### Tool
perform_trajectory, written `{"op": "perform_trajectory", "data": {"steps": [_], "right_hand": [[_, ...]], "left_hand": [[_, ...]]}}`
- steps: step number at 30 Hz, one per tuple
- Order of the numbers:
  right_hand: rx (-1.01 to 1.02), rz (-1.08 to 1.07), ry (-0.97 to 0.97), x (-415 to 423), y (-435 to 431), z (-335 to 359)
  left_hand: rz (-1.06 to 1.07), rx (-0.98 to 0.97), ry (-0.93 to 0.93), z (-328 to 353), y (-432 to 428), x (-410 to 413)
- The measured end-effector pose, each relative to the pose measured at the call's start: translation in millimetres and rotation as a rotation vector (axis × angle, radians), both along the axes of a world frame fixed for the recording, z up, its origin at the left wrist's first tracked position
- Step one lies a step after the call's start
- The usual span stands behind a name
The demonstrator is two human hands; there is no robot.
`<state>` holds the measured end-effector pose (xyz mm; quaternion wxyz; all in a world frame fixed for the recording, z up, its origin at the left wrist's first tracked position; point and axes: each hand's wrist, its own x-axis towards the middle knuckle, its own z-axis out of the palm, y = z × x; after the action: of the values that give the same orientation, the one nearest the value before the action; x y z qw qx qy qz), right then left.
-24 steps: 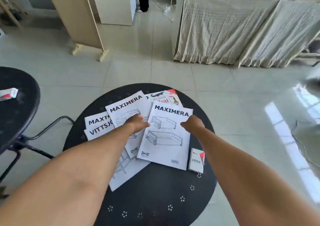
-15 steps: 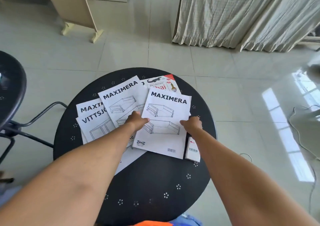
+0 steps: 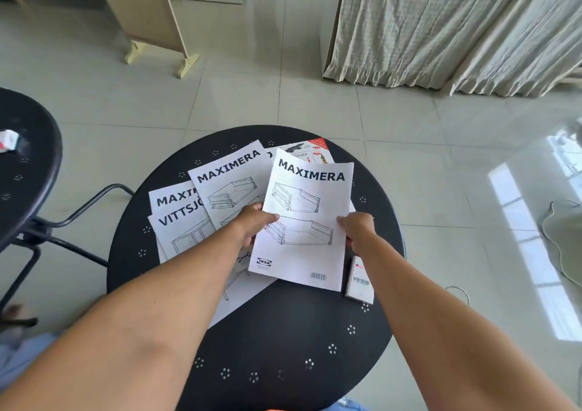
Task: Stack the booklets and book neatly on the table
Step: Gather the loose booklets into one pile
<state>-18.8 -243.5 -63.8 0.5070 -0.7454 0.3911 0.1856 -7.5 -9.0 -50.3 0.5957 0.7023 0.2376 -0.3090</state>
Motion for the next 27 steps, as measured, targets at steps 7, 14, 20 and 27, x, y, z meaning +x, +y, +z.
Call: {"op": "perform_trajectory", "data": {"steps": [7,14,20,27], "right_hand": [[0.140,0.025,-0.130,12,32,24],[0.141,0.223,-0.143,27,78,30],[-0.452,0.592,-0.149,44,105,15],[-0.703,0.691,0.046,52,125,-3]], "left_hand": [[0.058,-0.071,-0.043,8,41,-6],[0.368,-0.245,0.024,8,110,-33],[0.523,-0.296,-0.011,2,154,-56],[0.613,-0.301,-0.020,-12,186,-71]]}}
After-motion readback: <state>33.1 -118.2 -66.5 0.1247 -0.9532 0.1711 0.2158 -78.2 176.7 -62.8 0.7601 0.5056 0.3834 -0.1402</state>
